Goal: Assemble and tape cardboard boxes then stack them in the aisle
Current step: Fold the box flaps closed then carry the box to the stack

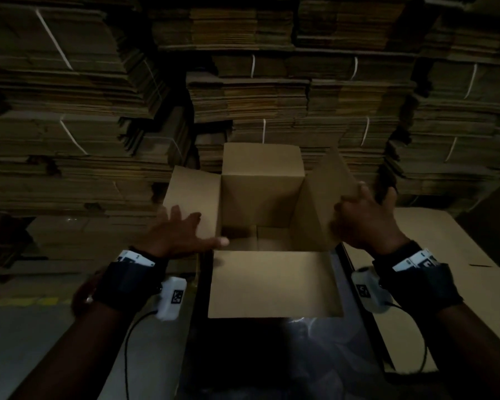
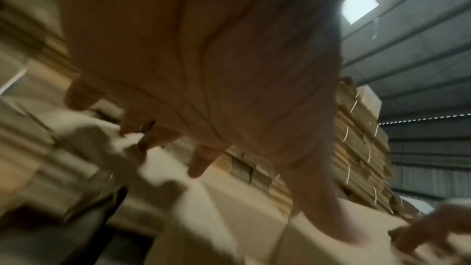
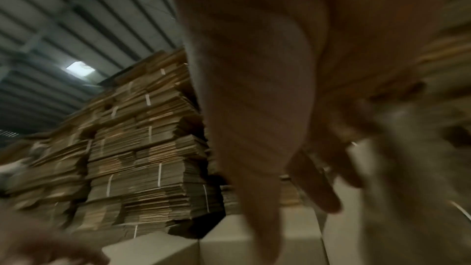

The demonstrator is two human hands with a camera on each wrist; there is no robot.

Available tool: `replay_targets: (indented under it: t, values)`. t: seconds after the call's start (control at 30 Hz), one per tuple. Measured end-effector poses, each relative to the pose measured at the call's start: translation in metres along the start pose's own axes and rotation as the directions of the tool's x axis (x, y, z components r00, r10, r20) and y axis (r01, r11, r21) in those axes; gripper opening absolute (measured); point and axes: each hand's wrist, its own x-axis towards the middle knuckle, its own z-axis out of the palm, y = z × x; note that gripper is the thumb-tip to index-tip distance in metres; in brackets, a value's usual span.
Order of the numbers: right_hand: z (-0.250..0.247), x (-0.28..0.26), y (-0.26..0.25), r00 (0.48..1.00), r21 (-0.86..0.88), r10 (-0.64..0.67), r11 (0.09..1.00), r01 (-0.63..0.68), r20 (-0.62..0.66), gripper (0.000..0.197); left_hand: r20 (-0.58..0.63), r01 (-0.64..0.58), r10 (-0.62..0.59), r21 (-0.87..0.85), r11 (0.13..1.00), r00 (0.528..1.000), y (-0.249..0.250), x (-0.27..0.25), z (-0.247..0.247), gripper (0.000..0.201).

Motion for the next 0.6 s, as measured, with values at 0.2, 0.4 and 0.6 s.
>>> replay_targets:
  t: [0.2,0.4,0.6]
  values:
    - [0.045,0.006,-0.001,0.796,0.407,-0.139,0.902,-0.143,0.588,0.156,0.099,-0.091,0.101,-0.103,0.991,0.99,0.003,0.017,0.048,0.159]
    - [0.095,-0.007,-0.029,0.986,0.683,-0.061,0.728,-0.063,0.156,0.128,-0.221,-0.282,0.205,-0.409,0.868,0.953,0.003,0.025,0.096,0.125]
    - [0.084,0.002,-0.025,0.956,0.522,-0.041,0.844,-0.122,0.29,0.125,-0.338,-0.299,0.149,-0.451,0.841,0.929,0.016,0.027,0.123,0.114]
